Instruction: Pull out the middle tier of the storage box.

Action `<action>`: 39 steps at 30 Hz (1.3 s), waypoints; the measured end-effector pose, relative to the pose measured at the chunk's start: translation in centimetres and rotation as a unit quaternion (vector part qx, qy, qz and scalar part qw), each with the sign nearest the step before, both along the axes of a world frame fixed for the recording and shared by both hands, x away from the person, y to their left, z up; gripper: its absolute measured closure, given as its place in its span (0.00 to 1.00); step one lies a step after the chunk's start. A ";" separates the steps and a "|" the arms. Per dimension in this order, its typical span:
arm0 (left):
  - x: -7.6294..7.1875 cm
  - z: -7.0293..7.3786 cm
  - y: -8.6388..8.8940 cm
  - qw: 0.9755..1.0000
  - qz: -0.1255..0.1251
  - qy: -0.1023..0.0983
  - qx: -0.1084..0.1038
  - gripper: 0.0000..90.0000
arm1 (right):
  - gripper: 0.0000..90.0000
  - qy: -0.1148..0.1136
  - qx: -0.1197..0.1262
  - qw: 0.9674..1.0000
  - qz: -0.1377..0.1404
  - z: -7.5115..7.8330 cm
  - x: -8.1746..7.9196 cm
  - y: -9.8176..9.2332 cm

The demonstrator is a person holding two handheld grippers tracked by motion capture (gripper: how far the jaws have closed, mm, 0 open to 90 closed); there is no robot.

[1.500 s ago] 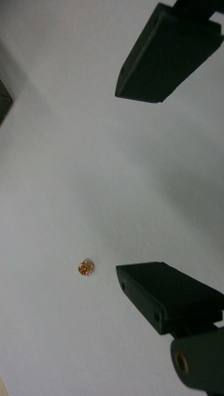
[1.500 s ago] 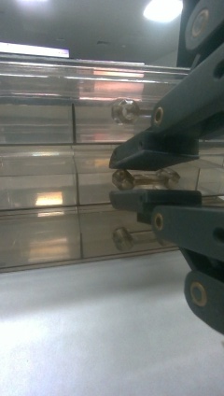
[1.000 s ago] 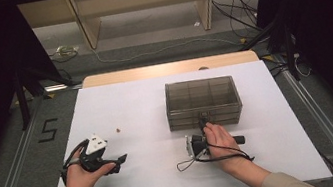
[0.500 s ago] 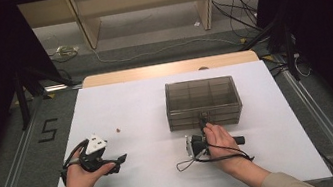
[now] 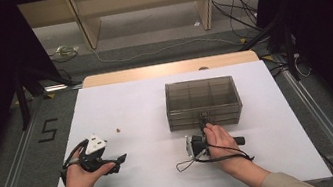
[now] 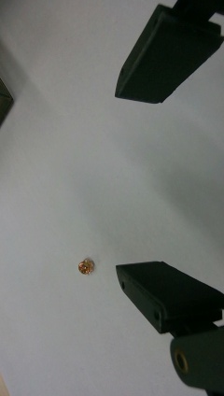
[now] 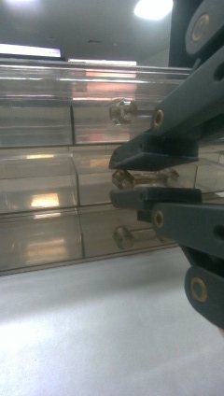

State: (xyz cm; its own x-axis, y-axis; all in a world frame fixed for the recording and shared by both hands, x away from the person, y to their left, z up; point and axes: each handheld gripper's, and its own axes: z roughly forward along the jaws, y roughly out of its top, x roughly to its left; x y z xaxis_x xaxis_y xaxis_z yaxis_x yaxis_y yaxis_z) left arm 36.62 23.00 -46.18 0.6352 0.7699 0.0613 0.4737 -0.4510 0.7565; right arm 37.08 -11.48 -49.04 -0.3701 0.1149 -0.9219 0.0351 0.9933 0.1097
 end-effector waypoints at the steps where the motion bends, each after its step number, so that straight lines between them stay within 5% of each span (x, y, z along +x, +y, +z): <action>1: 0.0 0.0 0.0 1.000 0.000 0.000 -0.001 0.14 | 0.90 -0.002 0.001 1.000 0.002 0.0 0.0 0.0; 25: -0.1 0.0 0.1 1.000 0.002 -0.001 -0.001 0.14 | 0.88 0.010 -0.001 1.000 0.004 0.3 -0.8 0.1; 31: -0.1 0.1 0.2 1.000 0.003 -0.002 -0.003 0.14 | 0.77 0.021 0.021 0.999 0.022 1.3 -1.4 0.0; 36: -0.1 0.1 0.2 1.000 0.004 -0.002 -0.003 0.14 | 0.70 0.065 0.039 0.997 0.020 3.0 -0.9 -1.8; 39: -0.1 0.1 0.1 1.000 0.004 -0.002 -0.003 0.14 | 0.69 0.103 0.059 0.993 0.015 3.6 -0.4 -3.4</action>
State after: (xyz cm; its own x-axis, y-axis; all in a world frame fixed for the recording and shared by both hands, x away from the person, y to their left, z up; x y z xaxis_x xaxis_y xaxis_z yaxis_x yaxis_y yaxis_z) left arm 36.53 23.08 -46.05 0.6283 0.7757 0.0595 0.4737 -0.4421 0.7616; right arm 36.63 -14.93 -45.43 -0.5540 0.2037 -0.8072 0.0385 0.9748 0.2196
